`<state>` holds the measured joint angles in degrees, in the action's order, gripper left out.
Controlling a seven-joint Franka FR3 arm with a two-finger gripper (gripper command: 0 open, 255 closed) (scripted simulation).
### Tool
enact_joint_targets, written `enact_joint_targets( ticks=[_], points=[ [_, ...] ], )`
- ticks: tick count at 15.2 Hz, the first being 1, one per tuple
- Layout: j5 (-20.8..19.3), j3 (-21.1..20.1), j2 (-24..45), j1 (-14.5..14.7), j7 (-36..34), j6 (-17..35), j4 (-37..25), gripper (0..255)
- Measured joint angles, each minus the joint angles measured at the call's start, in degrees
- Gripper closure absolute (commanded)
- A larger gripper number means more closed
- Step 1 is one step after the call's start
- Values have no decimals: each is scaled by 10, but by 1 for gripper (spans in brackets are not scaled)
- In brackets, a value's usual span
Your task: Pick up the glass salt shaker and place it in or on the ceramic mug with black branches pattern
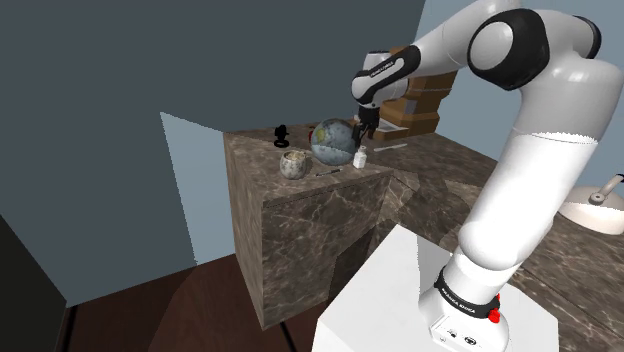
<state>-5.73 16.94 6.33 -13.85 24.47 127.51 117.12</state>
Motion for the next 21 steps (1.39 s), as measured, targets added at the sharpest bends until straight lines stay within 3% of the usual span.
enact_joint_targets(
  ticks=[6,12,13,21],
  points=[
    [5,2,22,-5,9,37,16,0],
    [7,3,24,-5,11,40,14,0],
    [7,3,25,-5,11,40,13,255],
    [4,4,14,-4,7,40,20,255]
  ],
)
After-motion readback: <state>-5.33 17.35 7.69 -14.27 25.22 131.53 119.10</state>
